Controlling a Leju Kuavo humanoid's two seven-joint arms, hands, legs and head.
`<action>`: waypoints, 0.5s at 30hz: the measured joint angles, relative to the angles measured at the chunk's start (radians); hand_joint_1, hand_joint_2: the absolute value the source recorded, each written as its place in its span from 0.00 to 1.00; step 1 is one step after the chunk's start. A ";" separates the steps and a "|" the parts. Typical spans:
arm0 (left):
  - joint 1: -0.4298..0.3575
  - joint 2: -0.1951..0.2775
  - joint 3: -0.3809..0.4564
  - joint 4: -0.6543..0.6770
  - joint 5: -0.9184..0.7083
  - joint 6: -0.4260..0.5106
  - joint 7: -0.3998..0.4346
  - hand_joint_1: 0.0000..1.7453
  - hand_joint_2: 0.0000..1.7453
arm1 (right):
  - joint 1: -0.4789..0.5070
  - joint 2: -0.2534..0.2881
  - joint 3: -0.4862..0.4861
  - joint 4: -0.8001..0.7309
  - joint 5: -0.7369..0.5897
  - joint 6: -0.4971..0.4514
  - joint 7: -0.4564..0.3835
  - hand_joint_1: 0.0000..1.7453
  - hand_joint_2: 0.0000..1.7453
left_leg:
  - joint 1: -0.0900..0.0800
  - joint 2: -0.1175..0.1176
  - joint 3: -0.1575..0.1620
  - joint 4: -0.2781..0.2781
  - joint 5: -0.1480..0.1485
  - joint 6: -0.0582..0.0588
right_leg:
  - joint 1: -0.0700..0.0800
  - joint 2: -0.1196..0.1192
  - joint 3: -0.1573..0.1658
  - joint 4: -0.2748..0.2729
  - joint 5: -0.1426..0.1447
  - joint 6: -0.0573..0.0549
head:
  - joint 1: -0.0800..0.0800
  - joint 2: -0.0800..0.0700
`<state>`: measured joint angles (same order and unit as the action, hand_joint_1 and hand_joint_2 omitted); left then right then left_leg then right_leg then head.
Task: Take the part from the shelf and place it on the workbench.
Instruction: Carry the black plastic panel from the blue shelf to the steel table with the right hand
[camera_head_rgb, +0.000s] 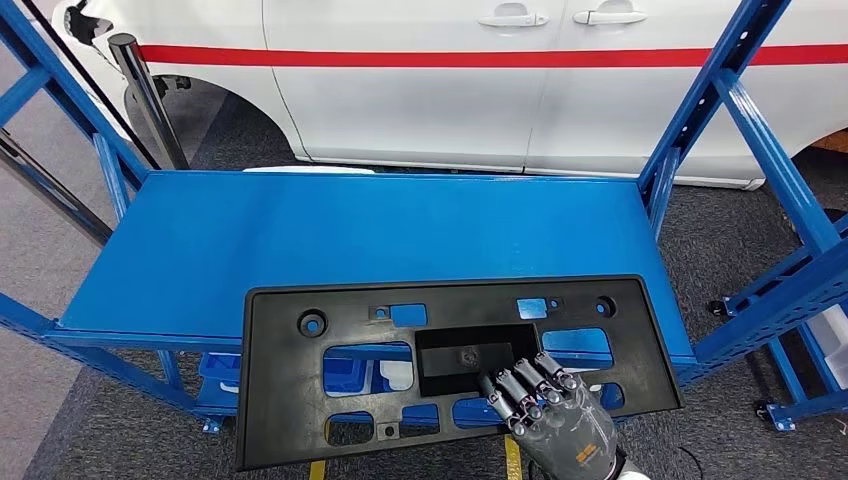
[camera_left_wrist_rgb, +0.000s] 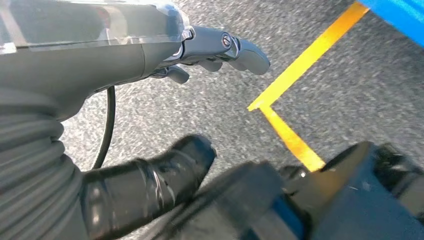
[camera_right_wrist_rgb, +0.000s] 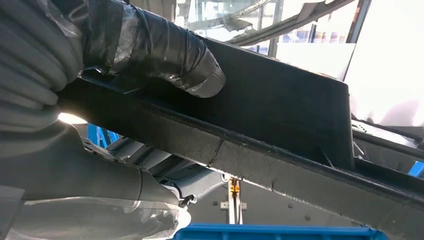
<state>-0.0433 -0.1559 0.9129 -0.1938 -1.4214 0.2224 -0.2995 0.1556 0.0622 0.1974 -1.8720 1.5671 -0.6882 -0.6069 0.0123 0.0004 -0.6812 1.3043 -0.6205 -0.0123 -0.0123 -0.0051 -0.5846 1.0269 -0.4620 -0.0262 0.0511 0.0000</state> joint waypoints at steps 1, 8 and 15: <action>0.000 0.000 0.000 0.000 0.000 0.000 0.000 0.00 1.00 | 0.000 0.000 0.000 0.000 0.000 0.000 0.000 1.00 1.00 | 0.000 0.000 0.016 -0.011 0.010 0.001 | 0.000 0.000 -0.005 0.001 0.004 0.001 | 0.000 0.000; -0.001 0.000 0.000 0.000 0.000 0.000 0.003 0.00 1.00 | 0.000 0.000 0.001 0.000 0.000 0.000 0.002 1.00 1.00 | -0.008 -0.002 0.174 -0.296 0.110 0.027 | 0.004 0.001 -0.016 0.005 0.026 0.033 | 0.001 0.000; -0.001 -0.001 0.000 0.000 0.000 0.002 0.006 0.00 1.00 | 0.001 -0.001 0.001 0.004 0.000 0.000 0.009 1.00 1.00 | -0.007 0.008 0.131 -0.299 0.154 0.063 | -0.002 0.005 -0.113 0.265 -0.143 0.058 | 0.003 0.000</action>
<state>-0.0447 -0.1569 0.9129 -0.1938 -1.4218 0.2239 -0.2937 0.1568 0.0609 0.1980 -1.8682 1.5671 -0.6882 -0.5983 0.0056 0.0083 -0.5501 1.0051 -0.4661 0.0509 -0.0144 -0.0005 -0.6975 1.2923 -0.6046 0.0323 0.0537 0.0000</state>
